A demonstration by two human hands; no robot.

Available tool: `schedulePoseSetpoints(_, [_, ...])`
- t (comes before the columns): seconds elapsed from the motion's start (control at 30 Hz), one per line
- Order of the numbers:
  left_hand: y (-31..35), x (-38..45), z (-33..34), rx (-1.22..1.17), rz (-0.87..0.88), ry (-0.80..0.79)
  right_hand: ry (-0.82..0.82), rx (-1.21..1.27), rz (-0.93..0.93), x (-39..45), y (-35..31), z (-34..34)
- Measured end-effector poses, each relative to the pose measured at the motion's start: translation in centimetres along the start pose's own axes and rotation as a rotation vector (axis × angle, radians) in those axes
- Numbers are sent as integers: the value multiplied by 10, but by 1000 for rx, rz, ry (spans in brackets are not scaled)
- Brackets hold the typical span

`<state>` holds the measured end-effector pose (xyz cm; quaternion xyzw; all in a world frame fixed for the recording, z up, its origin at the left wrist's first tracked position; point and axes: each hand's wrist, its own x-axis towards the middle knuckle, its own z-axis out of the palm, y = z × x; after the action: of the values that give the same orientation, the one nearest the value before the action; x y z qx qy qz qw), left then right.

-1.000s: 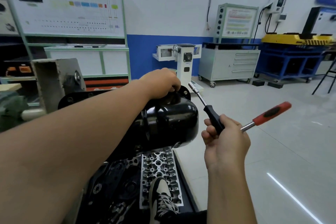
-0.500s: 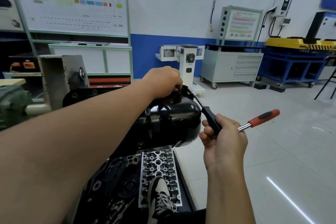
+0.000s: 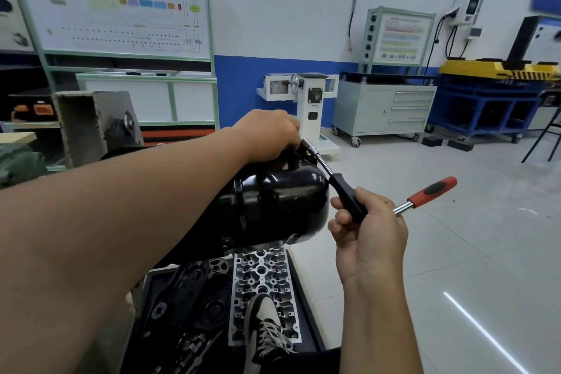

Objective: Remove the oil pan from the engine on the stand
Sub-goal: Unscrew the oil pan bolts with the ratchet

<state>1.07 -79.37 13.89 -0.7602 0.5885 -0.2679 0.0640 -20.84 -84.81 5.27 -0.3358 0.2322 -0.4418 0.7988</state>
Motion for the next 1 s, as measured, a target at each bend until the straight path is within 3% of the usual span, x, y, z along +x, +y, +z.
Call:
schedulePoseSetpoints(0.13, [-3,0,2,-91,-41,36,-2,4,21,2,0,-2])
schedulePoseSetpoints(0.3, [-8,-3,4,-234,-39,-45,-7,8,31,4,-1,-4])
schedulePoseSetpoints(0.7, [-10,-3,12,-413,-165,16,-5,27,62,7,-2,-7])
schedulePoseSetpoints(0.8, [-10,-4,10,-389,-92,-38,-13,29,66,7,0,-5])
schedulePoseSetpoints(1.0, [-6,-3,8,-332,-154,-12,-23,29,77,5,1,-5])
